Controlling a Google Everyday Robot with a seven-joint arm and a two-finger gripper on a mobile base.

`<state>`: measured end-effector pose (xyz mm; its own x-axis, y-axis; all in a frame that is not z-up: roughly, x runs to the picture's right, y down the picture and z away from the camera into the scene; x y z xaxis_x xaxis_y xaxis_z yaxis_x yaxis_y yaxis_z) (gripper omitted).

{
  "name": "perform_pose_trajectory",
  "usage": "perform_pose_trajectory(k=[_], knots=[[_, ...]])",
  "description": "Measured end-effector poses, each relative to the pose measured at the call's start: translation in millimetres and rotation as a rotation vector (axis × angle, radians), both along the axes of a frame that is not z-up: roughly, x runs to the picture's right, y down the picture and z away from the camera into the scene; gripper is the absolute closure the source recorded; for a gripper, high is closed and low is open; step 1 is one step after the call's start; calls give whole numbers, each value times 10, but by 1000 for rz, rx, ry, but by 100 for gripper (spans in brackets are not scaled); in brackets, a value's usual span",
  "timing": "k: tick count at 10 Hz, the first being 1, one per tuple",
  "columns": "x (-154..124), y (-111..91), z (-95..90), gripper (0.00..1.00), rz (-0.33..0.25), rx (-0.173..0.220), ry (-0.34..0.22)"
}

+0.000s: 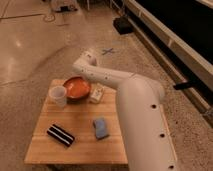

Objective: Place the bottle in the ceramic bowl

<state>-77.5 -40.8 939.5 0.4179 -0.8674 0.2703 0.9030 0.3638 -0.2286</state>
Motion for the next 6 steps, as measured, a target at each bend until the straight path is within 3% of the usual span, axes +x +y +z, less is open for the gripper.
perform_pose_trajectory(k=[3, 6], knots=[[-215, 1, -5, 40, -3, -12, -9], [-18, 22, 33, 40, -2, -43, 16]])
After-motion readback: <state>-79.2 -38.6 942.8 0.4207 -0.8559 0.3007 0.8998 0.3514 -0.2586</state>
